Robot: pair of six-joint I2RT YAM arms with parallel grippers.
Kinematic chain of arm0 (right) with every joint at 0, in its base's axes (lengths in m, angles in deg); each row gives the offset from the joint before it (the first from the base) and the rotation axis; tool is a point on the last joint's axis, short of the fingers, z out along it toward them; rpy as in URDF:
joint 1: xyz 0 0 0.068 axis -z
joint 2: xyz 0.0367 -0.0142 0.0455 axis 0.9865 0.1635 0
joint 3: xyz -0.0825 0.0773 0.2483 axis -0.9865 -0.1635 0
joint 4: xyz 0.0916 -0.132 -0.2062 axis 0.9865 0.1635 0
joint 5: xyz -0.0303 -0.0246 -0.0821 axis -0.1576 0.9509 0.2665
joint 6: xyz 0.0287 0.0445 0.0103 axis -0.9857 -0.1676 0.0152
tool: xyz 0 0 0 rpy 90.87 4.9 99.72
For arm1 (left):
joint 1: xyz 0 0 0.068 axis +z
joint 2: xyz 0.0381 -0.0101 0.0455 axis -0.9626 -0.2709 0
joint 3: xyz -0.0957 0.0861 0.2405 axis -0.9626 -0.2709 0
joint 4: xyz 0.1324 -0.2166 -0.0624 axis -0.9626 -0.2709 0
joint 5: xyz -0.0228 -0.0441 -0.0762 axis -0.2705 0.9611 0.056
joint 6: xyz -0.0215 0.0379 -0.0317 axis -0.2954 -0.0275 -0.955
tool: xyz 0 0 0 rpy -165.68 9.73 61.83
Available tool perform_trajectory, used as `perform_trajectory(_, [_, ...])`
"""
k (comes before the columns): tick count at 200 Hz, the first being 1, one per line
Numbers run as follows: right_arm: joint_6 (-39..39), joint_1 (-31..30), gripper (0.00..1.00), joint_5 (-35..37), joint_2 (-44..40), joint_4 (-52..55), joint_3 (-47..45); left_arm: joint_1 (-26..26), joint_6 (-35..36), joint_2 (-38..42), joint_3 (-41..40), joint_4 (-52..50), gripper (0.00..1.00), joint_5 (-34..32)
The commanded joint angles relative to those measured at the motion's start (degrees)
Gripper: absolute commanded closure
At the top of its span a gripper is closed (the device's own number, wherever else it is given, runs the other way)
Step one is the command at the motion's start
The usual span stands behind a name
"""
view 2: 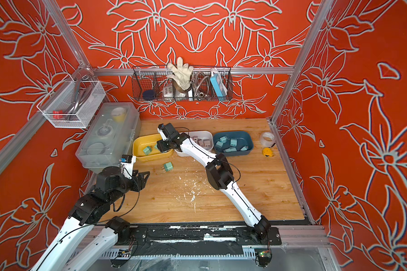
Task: Place the plugs by color into the storage box
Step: Place the plug in the storage box.
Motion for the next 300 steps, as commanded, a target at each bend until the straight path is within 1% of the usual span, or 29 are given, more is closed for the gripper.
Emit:
perform_trajectory(1, [-1.81,-0.48,0.39,-2.15,-3.12,0.76,-1.98,0.70,0.00,-0.30,-0.73,0.86,0.38,1.02])
perform_trajectory(16, [-2.50,-0.70,0.39,-3.84,-5.48,-1.56,-5.50,0.87,-0.06,-0.99,-0.81,0.96,0.38,1.45])
perform_trajectory(46, [-2.56,-1.13,0.40,-4.60,-10.46,-1.68,-10.51,1.17,-0.17,-1.87,-0.80,1.03,0.38,1.67])
perform_trajectory(69, [-2.27,-1.13,0.40,-4.94,-16.50,-4.64,-18.38,1.31,-0.17,-2.32,-0.93,1.05,0.38,1.59])
perform_trajectory(97, [-1.96,-1.13,0.41,-3.70,-24.86,-8.56,-29.65,1.32,-0.13,-2.61,-0.96,1.05,0.38,1.76])
perform_trajectory(121, [-1.01,-1.07,0.40,-1.92,-30.66,-9.26,-36.87,1.32,-0.57,-2.10,-1.36,1.61,0.38,2.00])
perform_trajectory(136, [0.10,-1.11,0.40,0.28,-33.62,-8.96,-40.65,1.32,-1.13,-2.47,-1.80,2.30,0.39,3.32])
perform_trajectory(162, [1.71,-1.05,0.40,3.42,-36.93,-8.30,-44.99,1.23,-1.49,-5.64,-1.68,2.77,0.42,6.28])
perform_trajectory(174, [2.31,-0.89,0.40,3.13,-37.57,-7.22,-45.05,1.23,-1.55,-7.64,-0.98,2.17,0.44,6.93])
perform_trajectory(197, [3.36,-0.79,0.40,3.18,-38.85,-5.13,-44.78,1.23,-2.91,-10.83,0.40,1.83,0.45,8.05])
perform_trajectory(218, [1.47,-0.70,0.40,6.48,-40.95,-5.76,-47.99,1.25,-4.50,-13.86,2.33,1.64,0.46,8.57])
perform_trajectory(238, [0.38,-0.06,0.41,6.49,-42.94,-6.73,-51.33,0.93,-6.60,-16.05,4.50,1.69,0.47,9.49])
perform_trajectory(254, [0.36,0.22,0.41,6.79,-44.65,-7.17,-53.47,0.38,-8.75,-17.08,5.49,3.16,0.47,8.12])
perform_trajectory(273, [0.80,0.84,0.41,8.29,-46.75,-7.24,-56.00,-0.72,-10.75,-19.35,6.13,5.47,0.47,4.67])
perform_trajectory(296, [1.05,1.83,0.42,10.98,-49.41,-7.16,-59.48,-1.81,-13.16,-24.17,6.88,8.60,0.46,0.78])
perform_trajectory(300, [1.07,2.02,0.42,11.31,-49.89,-7.22,-60.07,-1.99,-13.49,-26.65,6.97,9.32,0.46,0.38])
